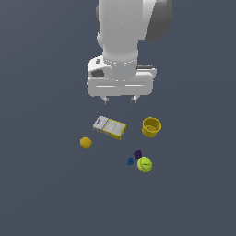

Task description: Pick up a designated object from a clutter of objects.

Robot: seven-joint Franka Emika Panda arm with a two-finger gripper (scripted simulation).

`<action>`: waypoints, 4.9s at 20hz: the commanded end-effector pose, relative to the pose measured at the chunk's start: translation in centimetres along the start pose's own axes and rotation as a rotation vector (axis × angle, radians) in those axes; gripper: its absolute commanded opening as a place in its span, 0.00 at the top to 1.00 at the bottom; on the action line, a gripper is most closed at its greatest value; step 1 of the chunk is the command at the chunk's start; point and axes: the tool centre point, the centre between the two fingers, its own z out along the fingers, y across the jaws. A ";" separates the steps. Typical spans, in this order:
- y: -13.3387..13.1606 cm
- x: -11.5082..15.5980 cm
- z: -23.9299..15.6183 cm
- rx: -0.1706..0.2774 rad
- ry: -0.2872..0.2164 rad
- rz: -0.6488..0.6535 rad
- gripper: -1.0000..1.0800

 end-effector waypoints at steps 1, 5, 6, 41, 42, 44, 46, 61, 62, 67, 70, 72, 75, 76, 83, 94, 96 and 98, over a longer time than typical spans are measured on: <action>0.0 0.0 0.0 0.000 0.000 0.000 0.38; 0.8 0.2 -0.2 0.000 0.010 0.022 0.38; 1.1 0.3 -0.3 0.000 0.013 0.031 0.38; -12.9 -0.6 15.5 -0.214 0.187 -0.135 0.38; -13.8 -1.0 16.3 -0.211 0.195 -0.149 0.38; -15.5 -1.8 17.6 -0.203 0.209 -0.176 0.38; -17.0 -2.8 18.8 -0.192 0.220 -0.201 0.38; -22.1 -7.0 22.8 -0.132 0.240 -0.292 0.38; -22.0 -6.9 22.7 -0.133 0.239 -0.291 0.38; -22.0 -6.8 23.3 -0.133 0.239 -0.292 0.38; -21.9 -6.6 24.2 -0.133 0.239 -0.292 0.38; -21.9 -6.5 24.9 -0.132 0.239 -0.293 0.38; -21.8 -6.3 25.5 -0.132 0.240 -0.293 0.38; -21.8 -6.3 25.6 -0.132 0.240 -0.293 0.38; -21.8 -6.3 25.7 -0.132 0.240 -0.293 1.00; -21.8 -6.1 25.3 -0.132 0.240 -0.293 1.00; -21.7 -5.9 25.0 -0.132 0.240 -0.293 1.00; -21.6 -5.6 24.5 -0.131 0.240 -0.293 1.00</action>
